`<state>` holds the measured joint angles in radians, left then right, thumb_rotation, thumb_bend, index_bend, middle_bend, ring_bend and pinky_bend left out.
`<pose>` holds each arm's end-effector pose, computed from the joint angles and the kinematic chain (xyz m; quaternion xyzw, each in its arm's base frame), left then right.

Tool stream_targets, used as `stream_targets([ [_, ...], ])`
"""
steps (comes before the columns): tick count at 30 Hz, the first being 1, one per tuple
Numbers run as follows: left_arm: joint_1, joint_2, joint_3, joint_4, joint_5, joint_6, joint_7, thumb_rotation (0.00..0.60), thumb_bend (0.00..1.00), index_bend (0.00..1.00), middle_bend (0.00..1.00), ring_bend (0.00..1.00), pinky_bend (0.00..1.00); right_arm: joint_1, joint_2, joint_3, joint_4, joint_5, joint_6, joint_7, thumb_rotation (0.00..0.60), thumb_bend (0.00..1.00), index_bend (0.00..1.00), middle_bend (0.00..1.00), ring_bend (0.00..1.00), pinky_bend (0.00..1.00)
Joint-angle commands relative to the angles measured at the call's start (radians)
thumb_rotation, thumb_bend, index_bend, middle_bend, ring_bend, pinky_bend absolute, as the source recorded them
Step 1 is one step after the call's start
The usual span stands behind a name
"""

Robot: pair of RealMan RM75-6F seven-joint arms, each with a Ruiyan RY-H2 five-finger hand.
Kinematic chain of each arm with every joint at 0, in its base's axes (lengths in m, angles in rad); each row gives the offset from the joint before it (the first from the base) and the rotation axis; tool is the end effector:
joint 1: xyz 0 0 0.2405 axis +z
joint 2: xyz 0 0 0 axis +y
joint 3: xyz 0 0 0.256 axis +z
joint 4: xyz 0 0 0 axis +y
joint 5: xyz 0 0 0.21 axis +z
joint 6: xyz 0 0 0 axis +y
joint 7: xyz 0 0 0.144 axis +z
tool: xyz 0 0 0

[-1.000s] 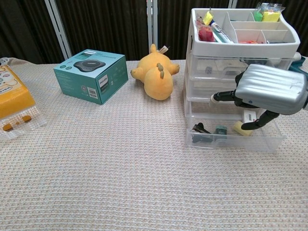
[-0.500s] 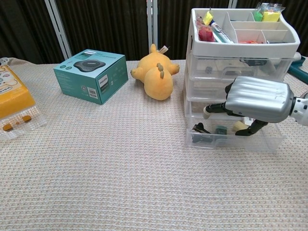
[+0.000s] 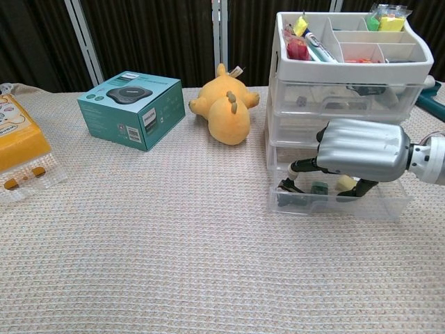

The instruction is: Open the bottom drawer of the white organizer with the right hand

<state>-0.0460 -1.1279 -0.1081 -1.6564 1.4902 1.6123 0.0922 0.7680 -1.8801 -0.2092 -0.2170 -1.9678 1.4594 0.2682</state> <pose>-0.2985 0.1785 0.1782 -0.5521 -0.3364 -0.4169 0.6389 -0.2156 -0.3581 -0.0228 0.8817 0.0560 0.3639 0.2950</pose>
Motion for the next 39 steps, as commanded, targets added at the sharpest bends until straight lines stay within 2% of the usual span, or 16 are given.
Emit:
stream_targets([
  [1, -0.001, 0.000, 0.001, -0.002, 0.000, -0.002, 0.000, 0.600, 0.16, 0.00, 0.00, 0.00, 0.00, 0.003, -0.008, -0.012, 0.012, 0.000, -0.005, -0.006, 0.600, 0.00, 0.36, 0.97, 0.92, 0.65],
  [8, -0.002, 0.001, 0.003, -0.005, 0.001, -0.005, 0.002, 0.600, 0.16, 0.00, 0.00, 0.00, 0.00, 0.000, -0.020, -0.034, 0.027, 0.004, -0.021, -0.016, 0.600, 0.00, 0.36, 0.97, 0.92, 0.65],
  [17, -0.002, 0.001, 0.005, -0.007, 0.003, -0.004, 0.005, 0.600, 0.16, 0.00, 0.00, 0.00, 0.00, -0.007, -0.038, -0.053, 0.037, 0.011, -0.023, -0.031, 0.600, 0.00, 0.43, 0.97, 0.92, 0.65],
  [25, -0.001, 0.003, 0.005, -0.006, 0.004, -0.002, -0.002, 0.600, 0.16, 0.00, 0.00, 0.00, 0.00, -0.010, -0.048, -0.063, 0.042, 0.018, -0.012, -0.038, 0.600, 0.00, 0.66, 0.97, 0.92, 0.65],
  [39, 0.001, 0.005, 0.009, -0.006, 0.012, 0.003, -0.004, 0.600, 0.16, 0.00, 0.00, 0.00, 0.00, -0.017, -0.052, -0.071, 0.039, 0.030, 0.002, -0.049, 0.600, 0.00, 0.68, 0.97, 0.92, 0.65],
])
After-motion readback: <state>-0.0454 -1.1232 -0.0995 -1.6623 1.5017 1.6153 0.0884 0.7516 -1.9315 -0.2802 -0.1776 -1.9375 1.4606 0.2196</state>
